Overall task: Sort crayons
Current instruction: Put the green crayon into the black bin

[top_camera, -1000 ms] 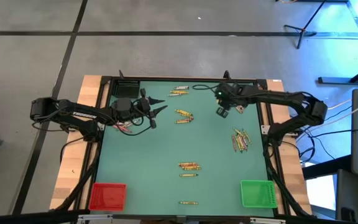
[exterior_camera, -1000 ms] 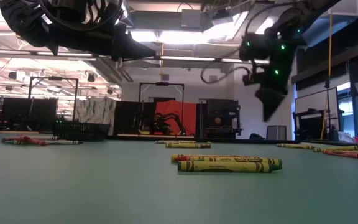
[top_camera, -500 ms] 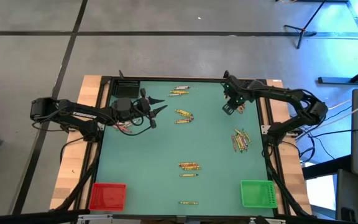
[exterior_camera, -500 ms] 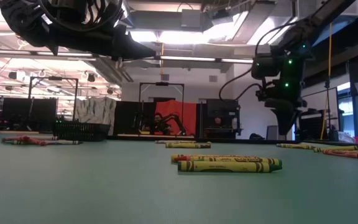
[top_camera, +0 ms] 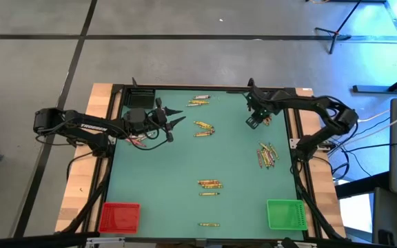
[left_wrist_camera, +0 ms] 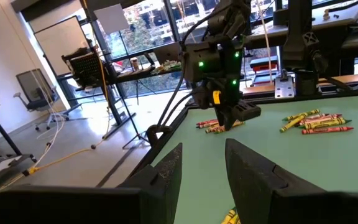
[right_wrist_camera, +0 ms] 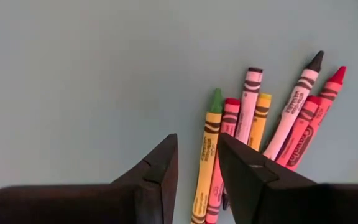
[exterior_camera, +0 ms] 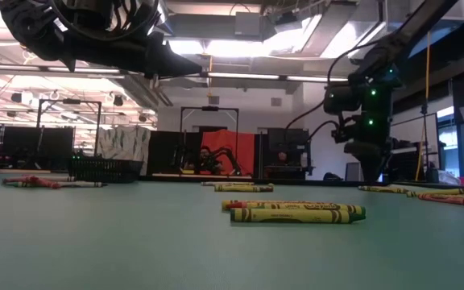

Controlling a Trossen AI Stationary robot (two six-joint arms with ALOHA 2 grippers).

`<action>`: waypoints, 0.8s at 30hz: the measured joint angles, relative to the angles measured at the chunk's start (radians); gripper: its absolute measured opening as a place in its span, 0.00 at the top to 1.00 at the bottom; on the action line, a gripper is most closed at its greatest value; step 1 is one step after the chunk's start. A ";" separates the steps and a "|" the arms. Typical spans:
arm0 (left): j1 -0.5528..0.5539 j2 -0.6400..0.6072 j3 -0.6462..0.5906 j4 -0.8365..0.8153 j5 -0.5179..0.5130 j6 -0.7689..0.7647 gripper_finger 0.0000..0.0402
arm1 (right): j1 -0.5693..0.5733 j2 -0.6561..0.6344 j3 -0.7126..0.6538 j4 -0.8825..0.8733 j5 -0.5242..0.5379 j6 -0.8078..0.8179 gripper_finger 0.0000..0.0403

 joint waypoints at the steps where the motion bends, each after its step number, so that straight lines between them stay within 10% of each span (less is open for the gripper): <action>1: 0.000 0.000 0.000 0.000 0.000 0.000 0.73 | 0.000 0.006 0.000 -0.001 0.000 0.000 0.73; 16: 0.000 0.000 0.000 0.001 0.000 0.000 0.73 | 0.002 0.059 0.003 0.000 -0.018 -0.026 0.74; 24: 0.000 0.000 0.000 0.001 0.000 0.000 0.73 | 0.002 0.059 0.003 0.000 -0.030 -0.078 0.97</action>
